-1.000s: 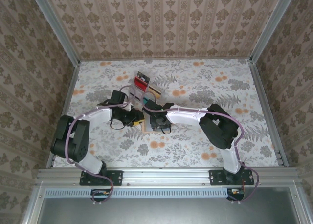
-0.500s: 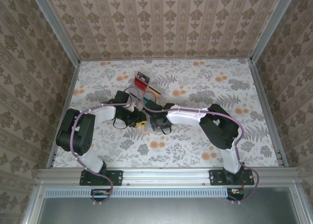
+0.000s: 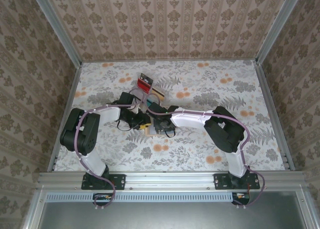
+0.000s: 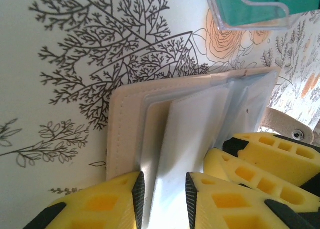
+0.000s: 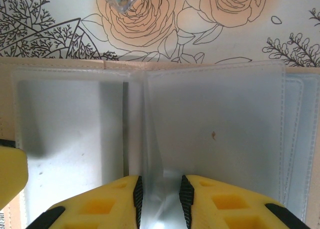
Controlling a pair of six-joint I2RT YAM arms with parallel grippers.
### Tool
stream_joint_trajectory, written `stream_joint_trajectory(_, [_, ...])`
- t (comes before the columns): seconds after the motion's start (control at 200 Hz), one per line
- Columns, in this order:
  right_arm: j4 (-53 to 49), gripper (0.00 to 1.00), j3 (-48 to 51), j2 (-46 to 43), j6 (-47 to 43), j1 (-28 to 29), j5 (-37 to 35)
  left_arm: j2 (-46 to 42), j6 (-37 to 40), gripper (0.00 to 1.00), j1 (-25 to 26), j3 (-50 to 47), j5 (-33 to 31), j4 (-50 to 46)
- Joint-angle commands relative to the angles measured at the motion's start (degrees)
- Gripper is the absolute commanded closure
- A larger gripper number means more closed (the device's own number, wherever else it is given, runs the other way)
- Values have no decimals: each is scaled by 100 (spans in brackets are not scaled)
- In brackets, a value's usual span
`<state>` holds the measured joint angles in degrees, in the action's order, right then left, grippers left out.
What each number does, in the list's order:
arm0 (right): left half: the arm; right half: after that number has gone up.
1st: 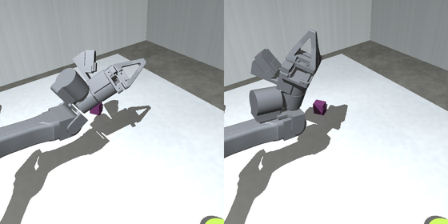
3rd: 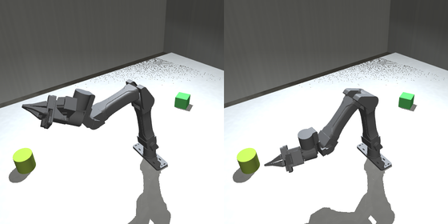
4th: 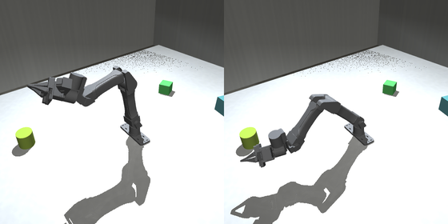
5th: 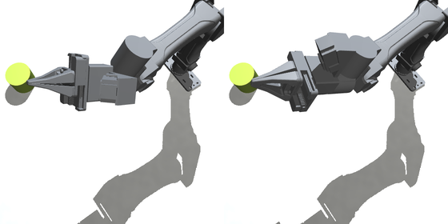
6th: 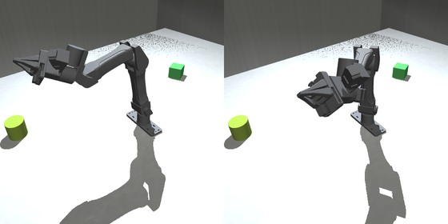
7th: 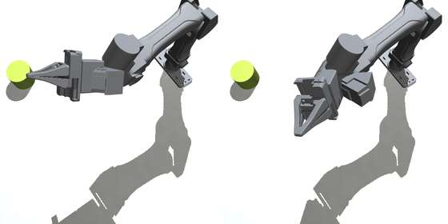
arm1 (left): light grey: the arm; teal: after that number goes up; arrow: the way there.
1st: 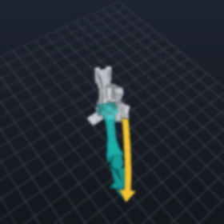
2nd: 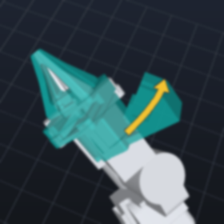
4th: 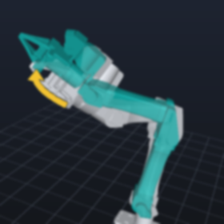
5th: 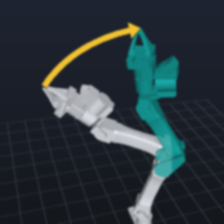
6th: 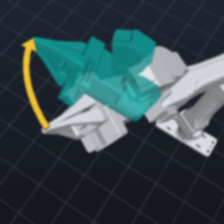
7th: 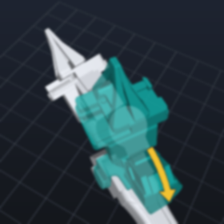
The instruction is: Take the credit cards out of the card holder
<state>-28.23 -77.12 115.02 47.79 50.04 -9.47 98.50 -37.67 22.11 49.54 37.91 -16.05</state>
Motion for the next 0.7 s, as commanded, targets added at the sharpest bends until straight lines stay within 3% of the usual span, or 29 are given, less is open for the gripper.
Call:
stream_joint_trajectory(0.0, [-286,68,338,365,37,-92,97,116,127,68,44,107,-65,-96])
stream_joint_trajectory(0.695, [15,68,427,217,21,-126,221,148,202,76,74,81,546,280])
